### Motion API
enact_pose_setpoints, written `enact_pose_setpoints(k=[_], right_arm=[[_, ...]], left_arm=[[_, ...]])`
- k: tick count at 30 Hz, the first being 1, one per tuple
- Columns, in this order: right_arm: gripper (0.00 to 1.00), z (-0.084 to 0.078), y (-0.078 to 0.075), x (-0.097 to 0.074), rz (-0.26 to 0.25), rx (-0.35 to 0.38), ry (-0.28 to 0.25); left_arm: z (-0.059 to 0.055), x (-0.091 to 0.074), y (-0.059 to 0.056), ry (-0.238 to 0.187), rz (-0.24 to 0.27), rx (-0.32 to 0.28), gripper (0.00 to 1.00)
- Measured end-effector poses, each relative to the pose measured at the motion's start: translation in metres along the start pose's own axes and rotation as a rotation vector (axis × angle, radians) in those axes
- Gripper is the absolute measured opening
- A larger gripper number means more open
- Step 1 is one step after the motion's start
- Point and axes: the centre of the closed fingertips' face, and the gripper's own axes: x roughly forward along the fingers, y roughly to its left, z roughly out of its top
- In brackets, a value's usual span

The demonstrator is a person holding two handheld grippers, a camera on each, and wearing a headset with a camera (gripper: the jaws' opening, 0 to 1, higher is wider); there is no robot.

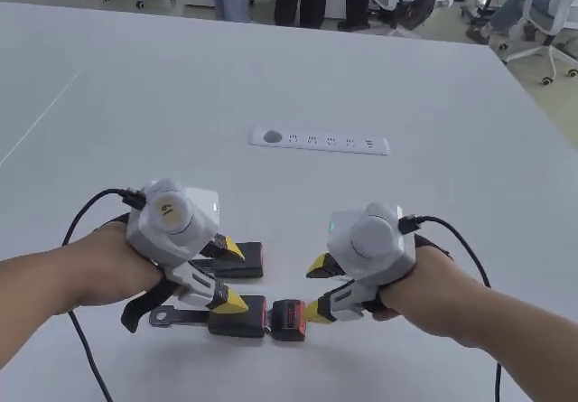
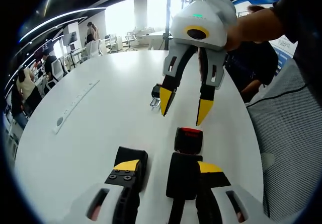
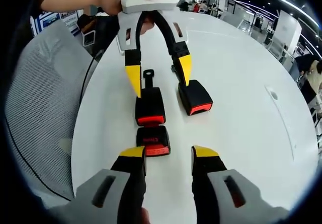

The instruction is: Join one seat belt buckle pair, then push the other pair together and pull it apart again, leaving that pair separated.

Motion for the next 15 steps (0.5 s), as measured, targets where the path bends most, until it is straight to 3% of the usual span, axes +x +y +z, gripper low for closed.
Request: enact_pose_setpoints(k=[7,15], right_arm=[[0.33,-0.02,-0.016,-0.008,-0.027,0.015,0.026],[0.35,-0.039,-0.041,-0.027,-0.071,0.026,0.05]], left_arm=[[-0.006,0.005,0.017,0.016,0.032,-0.016,0.48],[-0.006,0.003,0.037,0.005,0.061,-0.026,0.52]])
